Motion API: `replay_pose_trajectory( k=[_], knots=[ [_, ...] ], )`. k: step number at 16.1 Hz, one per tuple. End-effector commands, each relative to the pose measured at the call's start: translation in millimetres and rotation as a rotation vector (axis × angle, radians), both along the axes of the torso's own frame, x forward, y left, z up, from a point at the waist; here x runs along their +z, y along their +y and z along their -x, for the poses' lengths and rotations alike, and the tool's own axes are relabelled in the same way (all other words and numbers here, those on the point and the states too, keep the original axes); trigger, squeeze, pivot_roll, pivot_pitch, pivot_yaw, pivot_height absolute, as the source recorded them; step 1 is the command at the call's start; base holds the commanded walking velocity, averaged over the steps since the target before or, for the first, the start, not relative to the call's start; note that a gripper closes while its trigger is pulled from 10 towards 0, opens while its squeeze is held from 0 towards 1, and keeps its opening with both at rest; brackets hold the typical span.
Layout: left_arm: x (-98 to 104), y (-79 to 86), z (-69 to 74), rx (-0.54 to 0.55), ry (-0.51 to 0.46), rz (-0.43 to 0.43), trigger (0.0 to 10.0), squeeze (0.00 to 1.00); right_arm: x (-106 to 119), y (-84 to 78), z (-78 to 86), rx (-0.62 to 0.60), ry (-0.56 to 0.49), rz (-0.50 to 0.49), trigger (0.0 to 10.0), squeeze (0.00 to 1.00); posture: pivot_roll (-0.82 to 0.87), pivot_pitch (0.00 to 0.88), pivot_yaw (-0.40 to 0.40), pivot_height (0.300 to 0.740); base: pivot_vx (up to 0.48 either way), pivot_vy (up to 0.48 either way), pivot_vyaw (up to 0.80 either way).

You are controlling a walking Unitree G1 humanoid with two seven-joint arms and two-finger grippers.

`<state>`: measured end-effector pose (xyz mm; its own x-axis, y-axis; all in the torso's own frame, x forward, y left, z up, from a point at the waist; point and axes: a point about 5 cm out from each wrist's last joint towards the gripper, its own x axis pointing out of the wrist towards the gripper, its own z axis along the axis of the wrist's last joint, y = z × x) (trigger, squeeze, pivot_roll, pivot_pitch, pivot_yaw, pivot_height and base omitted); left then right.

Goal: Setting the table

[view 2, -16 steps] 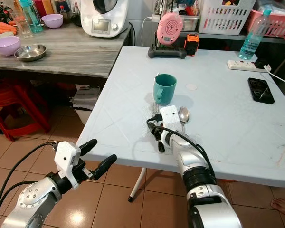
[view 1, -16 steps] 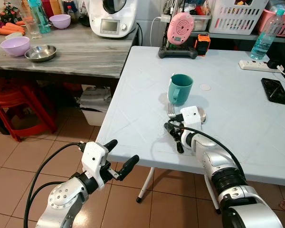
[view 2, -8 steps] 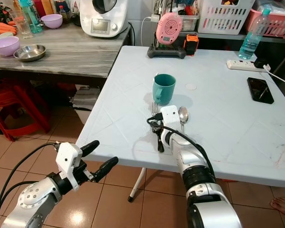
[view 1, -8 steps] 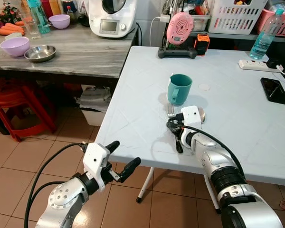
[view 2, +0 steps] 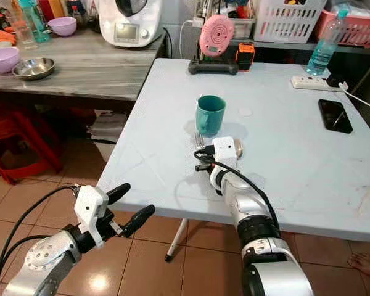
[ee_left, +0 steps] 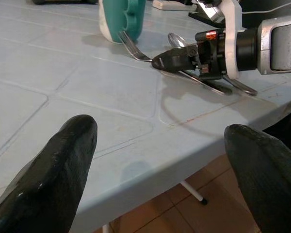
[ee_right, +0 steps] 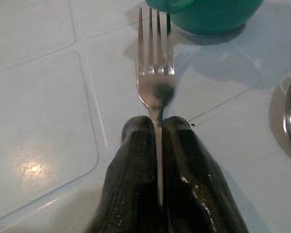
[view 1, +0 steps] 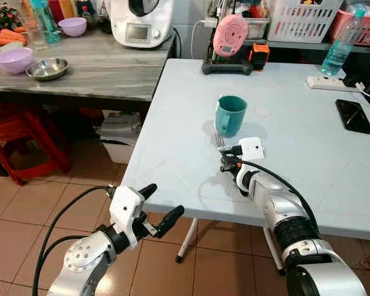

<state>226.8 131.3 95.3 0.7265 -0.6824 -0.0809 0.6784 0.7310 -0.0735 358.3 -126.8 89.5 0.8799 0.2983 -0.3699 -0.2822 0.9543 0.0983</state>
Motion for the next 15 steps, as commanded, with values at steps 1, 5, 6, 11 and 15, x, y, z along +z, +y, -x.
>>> replay_pose_trajectory(
  k=[1, 5, 6, 11, 15],
  knots=[
    [3.6, 0.0, -0.3, -0.022, -0.016, -0.016, 10.0, 0.00, -35.2, 9.1, 19.1, 0.012, 0.169, -0.015, 0.0, 0.00, 0.07, 0.078, 0.004, 0.740, 0.000, 0.000, 0.00],
    [3.0, -0.6, -0.7, -0.024, -0.017, -0.021, 10.0, 0.00, -34.6, 17.0, 20.7, 0.028, 0.165, -0.046, 0.0, 0.00, 0.07, 0.071, 0.007, 0.740, 0.000, 0.000, 0.00],
    [3.1, -1.4, -0.6, -0.026, -0.020, -0.023, 10.0, 0.00, -35.3, 17.6, 21.6, 0.030, 0.165, -0.049, 0.0, 0.00, 0.06, 0.073, 0.009, 0.740, 0.000, 0.000, 0.00],
    [-3.5, 16.3, -14.2, 0.131, -0.027, -0.063, 10.0, 0.00, -17.9, 32.8, 16.9, 0.077, 0.075, -0.146, 0.0, 0.00, 0.06, 0.067, 0.008, 0.740, 0.000, 0.000, 0.00],
    [-6.6, 32.3, -28.2, 0.279, -0.039, -0.093, 10.0, 0.00, -4.1, 50.5, 15.5, 0.161, 0.026, -0.182, 0.0, 0.00, 0.06, 0.047, 0.002, 0.740, 0.000, 0.000, 0.00]
  ],
)
